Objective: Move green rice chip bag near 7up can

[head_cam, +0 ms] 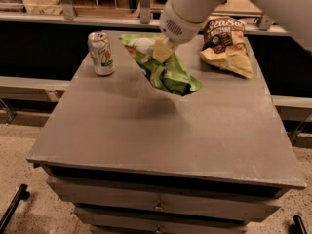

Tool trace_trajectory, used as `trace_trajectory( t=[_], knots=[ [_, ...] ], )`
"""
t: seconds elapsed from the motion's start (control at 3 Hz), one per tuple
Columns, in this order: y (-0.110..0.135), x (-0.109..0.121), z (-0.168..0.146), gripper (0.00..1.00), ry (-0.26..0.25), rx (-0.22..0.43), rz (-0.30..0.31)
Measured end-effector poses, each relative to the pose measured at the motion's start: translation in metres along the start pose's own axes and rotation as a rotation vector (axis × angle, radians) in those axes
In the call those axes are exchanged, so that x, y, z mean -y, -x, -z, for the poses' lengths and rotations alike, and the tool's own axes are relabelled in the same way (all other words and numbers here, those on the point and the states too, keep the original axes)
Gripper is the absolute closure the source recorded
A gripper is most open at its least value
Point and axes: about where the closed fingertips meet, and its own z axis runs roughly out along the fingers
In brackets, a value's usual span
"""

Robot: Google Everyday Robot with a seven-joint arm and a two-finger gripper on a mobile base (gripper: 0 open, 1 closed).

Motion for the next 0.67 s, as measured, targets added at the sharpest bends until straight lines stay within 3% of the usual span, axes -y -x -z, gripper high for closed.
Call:
trace_trajectory(
  t=[0.33,0.67],
  knots=[
    [0.011,-0.004,-0.021,1.0,-0.026,-0.057,0.158],
    [0.013,-0.008,-0.039,1.0,-0.017,-0.135,0.296]
  ],
)
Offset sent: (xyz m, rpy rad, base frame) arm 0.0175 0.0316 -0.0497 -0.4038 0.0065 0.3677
